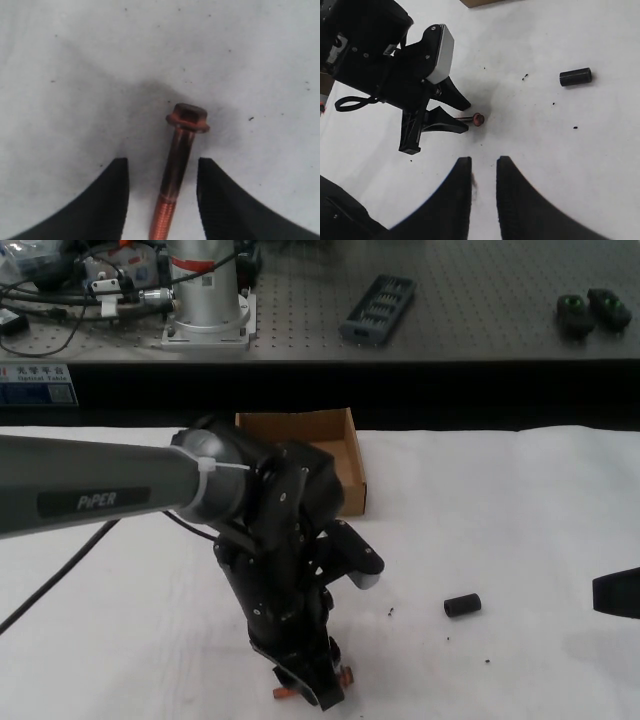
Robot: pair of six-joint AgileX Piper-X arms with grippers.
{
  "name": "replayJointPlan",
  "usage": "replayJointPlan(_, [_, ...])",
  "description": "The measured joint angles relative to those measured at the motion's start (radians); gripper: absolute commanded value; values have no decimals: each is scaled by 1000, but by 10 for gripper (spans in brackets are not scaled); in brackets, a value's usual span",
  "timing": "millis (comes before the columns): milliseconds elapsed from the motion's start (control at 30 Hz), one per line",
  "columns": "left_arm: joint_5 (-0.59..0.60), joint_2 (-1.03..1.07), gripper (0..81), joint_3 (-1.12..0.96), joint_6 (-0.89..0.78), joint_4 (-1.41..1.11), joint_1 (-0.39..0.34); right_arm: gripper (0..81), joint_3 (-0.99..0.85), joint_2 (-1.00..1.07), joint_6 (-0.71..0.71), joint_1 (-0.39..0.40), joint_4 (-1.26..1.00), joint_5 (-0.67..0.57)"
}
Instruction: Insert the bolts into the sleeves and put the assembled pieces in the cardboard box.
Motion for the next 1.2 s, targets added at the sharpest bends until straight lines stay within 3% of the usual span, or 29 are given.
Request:
replayJointPlan(433, [-196,-17,275,36,20,-46,-84,149,0,0,0,0,0,-18])
replayJointPlan(667, [-219,-21,274,41,-159,-52,-94,149,0,0,0,0,0,-18])
replayJointPlan(933, [-219,-21,150,41,-369,-58,-93,149,0,0,0,0,-8,-18])
replayJointPlan(1200, [-186,-21,138,43,-509,-58,-93,149,0,0,0,0,-8,-18])
